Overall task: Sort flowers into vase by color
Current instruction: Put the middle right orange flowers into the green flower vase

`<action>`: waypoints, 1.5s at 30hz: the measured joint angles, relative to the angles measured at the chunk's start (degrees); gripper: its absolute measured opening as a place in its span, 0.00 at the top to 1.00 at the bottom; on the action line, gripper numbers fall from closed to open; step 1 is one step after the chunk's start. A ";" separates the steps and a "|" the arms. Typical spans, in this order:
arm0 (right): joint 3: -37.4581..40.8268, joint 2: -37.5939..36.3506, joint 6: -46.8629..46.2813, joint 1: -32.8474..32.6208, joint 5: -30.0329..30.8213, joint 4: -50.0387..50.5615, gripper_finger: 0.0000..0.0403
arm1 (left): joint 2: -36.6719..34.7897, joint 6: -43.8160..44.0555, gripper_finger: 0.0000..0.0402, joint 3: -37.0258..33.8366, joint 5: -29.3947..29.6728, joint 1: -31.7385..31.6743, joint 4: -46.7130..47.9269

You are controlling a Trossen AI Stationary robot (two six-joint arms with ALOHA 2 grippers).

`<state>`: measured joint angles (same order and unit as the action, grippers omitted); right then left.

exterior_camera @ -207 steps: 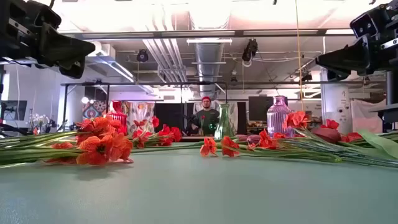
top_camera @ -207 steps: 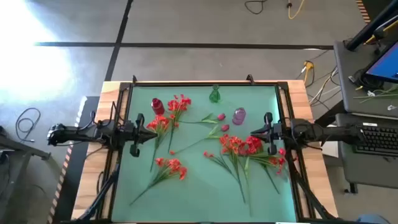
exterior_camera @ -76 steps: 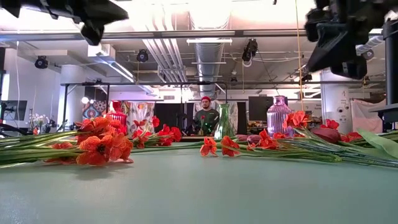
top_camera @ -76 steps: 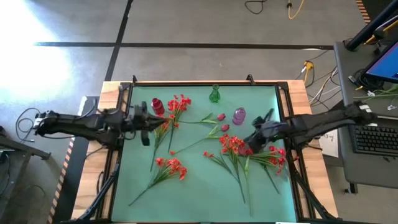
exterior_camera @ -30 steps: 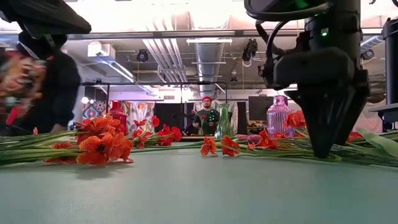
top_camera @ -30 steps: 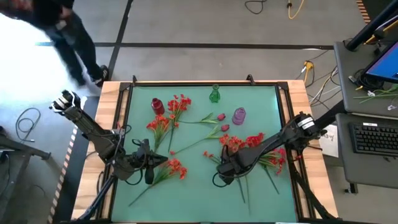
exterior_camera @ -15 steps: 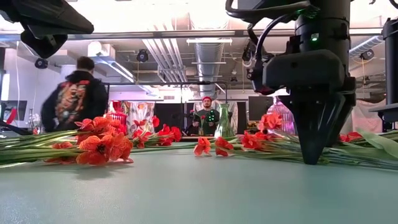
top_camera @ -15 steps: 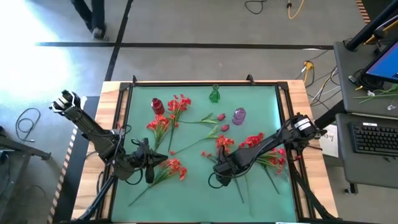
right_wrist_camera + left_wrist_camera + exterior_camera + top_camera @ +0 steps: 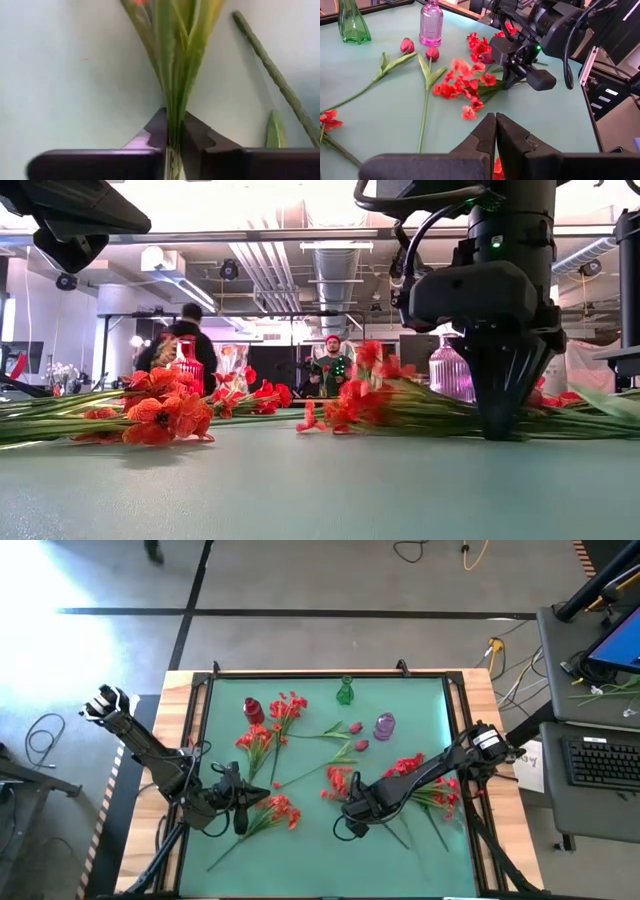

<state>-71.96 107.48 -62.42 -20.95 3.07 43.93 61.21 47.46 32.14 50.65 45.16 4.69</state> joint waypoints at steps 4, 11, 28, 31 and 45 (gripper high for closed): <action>0.16 -0.89 1.20 0.00 0.14 0.33 0.96 | 0.00 0.02 1.00 0.00 0.00 0.01 -0.03; 0.17 -5.86 4.27 0.00 1.65 0.71 0.96 | 0.00 0.15 1.00 0.00 0.00 -0.03 -1.04; 2.37 -21.96 30.98 4.91 17.74 -16.15 0.97 | 0.17 -4.51 1.00 -0.02 -2.07 -4.09 -4.26; 2.78 -23.62 39.12 8.76 14.75 -23.25 0.97 | 0.04 -9.69 1.00 -0.02 -8.79 -6.64 -6.37; 16.22 -25.79 62.55 27.62 -5.49 -73.95 0.97 | -1.46 -37.48 1.00 -0.02 -24.34 -12.68 -15.95</action>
<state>-55.74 81.69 0.13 6.67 -2.42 -30.02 59.75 9.99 32.12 26.32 32.49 -11.26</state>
